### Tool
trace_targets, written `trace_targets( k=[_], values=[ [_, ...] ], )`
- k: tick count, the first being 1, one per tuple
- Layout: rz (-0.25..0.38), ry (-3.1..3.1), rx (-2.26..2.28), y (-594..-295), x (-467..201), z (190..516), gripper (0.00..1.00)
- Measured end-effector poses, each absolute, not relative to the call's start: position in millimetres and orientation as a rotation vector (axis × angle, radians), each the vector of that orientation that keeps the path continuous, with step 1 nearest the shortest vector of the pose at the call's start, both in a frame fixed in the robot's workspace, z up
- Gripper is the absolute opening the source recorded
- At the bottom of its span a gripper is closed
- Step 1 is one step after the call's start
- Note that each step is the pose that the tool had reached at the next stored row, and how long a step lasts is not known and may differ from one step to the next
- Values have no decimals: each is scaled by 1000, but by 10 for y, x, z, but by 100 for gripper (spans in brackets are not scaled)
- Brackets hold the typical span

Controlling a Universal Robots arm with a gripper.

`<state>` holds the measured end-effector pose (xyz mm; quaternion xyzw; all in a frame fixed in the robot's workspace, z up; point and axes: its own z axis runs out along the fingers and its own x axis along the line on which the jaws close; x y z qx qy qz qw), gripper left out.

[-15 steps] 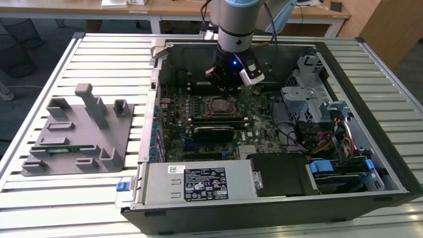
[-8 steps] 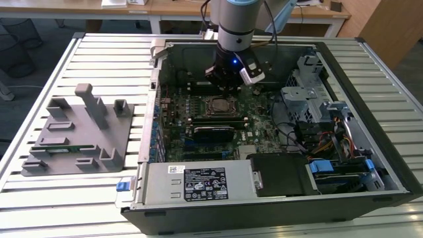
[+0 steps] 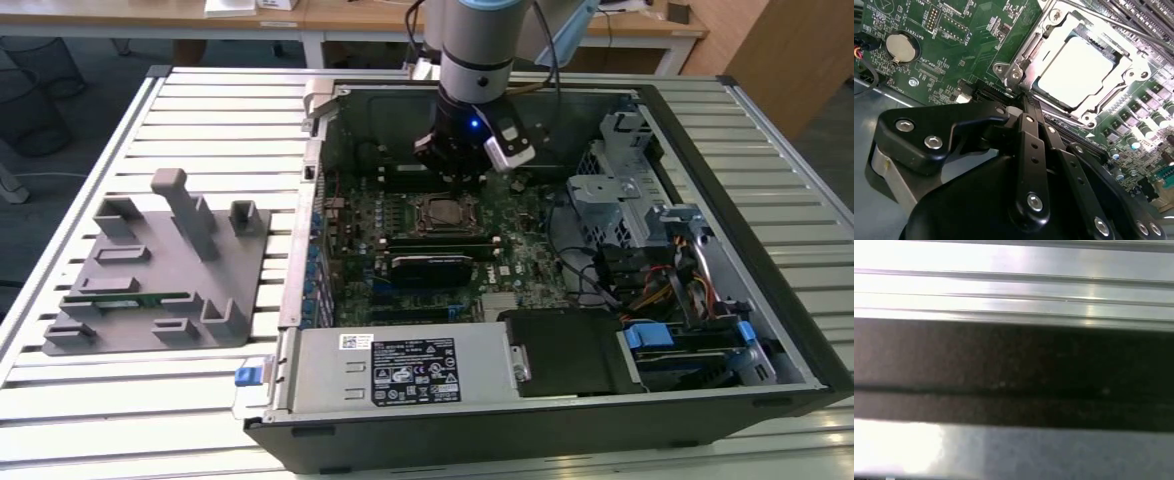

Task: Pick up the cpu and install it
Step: 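Install the first cpu locking lever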

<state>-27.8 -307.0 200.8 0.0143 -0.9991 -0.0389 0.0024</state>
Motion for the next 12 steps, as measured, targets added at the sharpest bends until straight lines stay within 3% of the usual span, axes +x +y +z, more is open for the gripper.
trace_targets(
  k=[12],
  values=[
    [-71,-3128,44,-3104,-268,1986,11]
  ],
)
